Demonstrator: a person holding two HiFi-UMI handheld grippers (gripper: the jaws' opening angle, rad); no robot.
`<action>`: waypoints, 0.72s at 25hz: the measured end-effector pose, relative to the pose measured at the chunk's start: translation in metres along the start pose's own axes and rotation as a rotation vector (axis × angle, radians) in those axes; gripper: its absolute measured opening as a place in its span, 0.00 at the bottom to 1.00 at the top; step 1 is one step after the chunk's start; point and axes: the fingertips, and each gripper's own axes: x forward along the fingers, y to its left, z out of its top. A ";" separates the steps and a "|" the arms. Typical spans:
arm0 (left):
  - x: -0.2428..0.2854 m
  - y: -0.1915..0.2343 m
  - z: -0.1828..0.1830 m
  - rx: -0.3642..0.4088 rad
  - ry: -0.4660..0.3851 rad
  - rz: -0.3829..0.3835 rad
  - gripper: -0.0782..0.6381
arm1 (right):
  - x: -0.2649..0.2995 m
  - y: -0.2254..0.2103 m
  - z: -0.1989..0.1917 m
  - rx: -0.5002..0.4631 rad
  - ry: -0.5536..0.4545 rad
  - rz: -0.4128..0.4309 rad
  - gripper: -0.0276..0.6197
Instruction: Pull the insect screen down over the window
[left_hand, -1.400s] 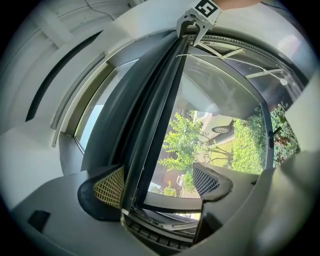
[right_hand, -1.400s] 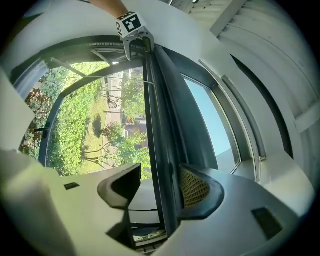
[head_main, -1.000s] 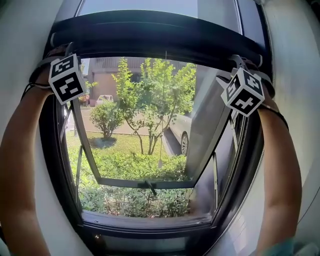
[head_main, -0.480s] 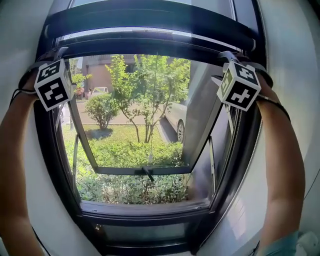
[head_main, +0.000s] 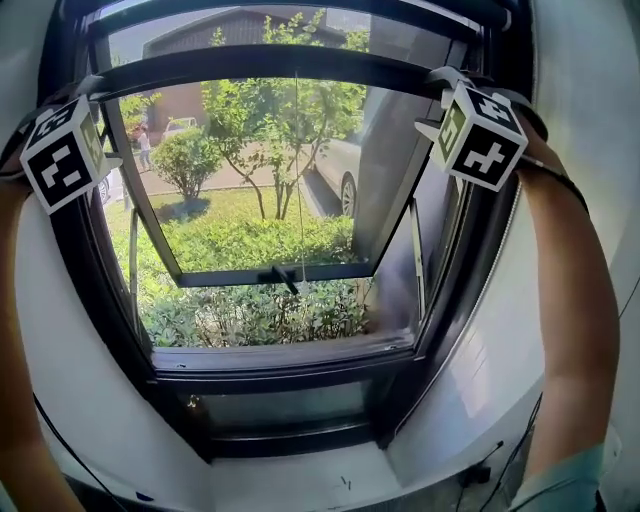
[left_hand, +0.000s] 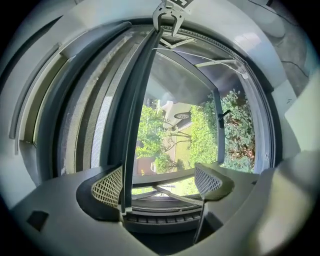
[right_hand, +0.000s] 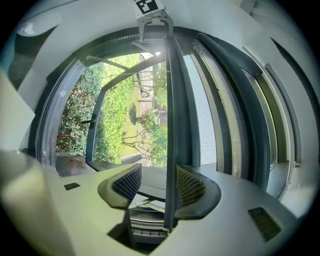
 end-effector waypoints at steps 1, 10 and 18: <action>-0.001 -0.005 0.001 0.005 -0.004 -0.009 0.73 | -0.001 0.005 0.000 0.002 -0.001 0.009 0.38; -0.002 -0.075 -0.009 0.025 0.010 -0.155 0.73 | -0.005 0.072 0.002 -0.029 0.005 0.143 0.38; -0.004 -0.144 -0.022 0.055 0.064 -0.281 0.72 | -0.010 0.136 0.004 -0.084 0.017 0.276 0.36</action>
